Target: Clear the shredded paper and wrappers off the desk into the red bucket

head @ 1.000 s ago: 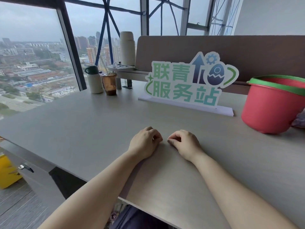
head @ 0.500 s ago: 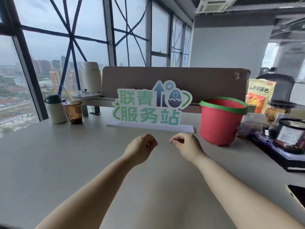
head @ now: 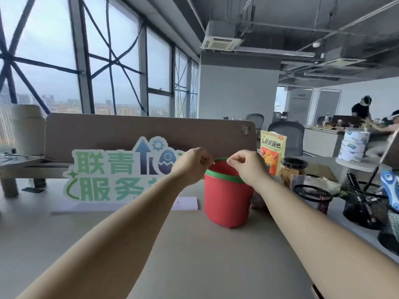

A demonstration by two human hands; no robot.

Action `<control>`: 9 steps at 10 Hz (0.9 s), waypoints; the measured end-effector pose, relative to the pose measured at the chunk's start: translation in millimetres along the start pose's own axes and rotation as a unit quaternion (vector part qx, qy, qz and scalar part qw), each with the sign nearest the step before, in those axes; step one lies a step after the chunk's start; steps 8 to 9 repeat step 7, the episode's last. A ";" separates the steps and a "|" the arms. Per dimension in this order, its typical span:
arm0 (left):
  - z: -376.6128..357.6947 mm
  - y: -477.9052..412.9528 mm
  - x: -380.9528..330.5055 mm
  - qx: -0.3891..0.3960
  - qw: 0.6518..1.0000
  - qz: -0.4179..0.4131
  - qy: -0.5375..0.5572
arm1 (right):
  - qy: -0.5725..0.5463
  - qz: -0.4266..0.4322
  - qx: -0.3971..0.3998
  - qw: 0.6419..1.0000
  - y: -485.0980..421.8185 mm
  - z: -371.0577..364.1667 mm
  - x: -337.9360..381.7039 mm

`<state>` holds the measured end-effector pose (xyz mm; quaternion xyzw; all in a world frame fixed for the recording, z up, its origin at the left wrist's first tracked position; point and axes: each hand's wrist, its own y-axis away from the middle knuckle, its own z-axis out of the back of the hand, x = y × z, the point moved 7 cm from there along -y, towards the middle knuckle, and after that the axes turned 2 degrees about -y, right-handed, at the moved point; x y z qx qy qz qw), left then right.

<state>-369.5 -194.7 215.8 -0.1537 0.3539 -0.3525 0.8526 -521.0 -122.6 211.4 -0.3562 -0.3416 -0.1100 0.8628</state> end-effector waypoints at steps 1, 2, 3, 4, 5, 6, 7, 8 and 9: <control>-17.6 -28.9 -4.7 -0.006 1.000 -0.003 0.006 | 0.032 -0.011 0.012 0.999 -22.0 7.0 -13.9; -39.2 -48.1 -6.0 0.017 1.000 -0.009 -0.007 | 0.058 -0.022 0.023 0.998 -37.5 7.3 -30.6; -56.0 -60.1 -4.8 0.049 0.999 -0.014 -0.013 | 0.071 -0.020 0.063 0.995 -46.9 1.9 -44.5; -68.9 -64.3 -3.2 0.086 0.995 -0.010 -0.041 | 0.086 -0.035 0.092 0.992 -48.1 -0.4 -55.4; -72.0 -66.9 -1.7 0.093 0.995 -0.008 -0.045 | 0.089 -0.031 0.079 0.992 -49.2 3.2 -56.9; -70.1 -62.2 -0.7 0.086 0.995 -0.005 -0.040 | 0.086 -0.033 0.084 0.992 -41.5 1.9 -55.8; -63.3 -59.5 -5.7 0.066 0.998 -0.004 -0.014 | 0.069 -0.029 0.080 0.994 -36.9 4.8 -48.7; -63.3 -59.5 -5.7 0.066 0.998 -0.004 -0.014 | 0.069 -0.029 0.080 0.994 -36.9 4.8 -48.7; -63.3 -59.5 -5.7 0.066 0.998 -0.004 -0.014 | 0.069 -0.029 0.080 0.994 -36.9 4.8 -48.7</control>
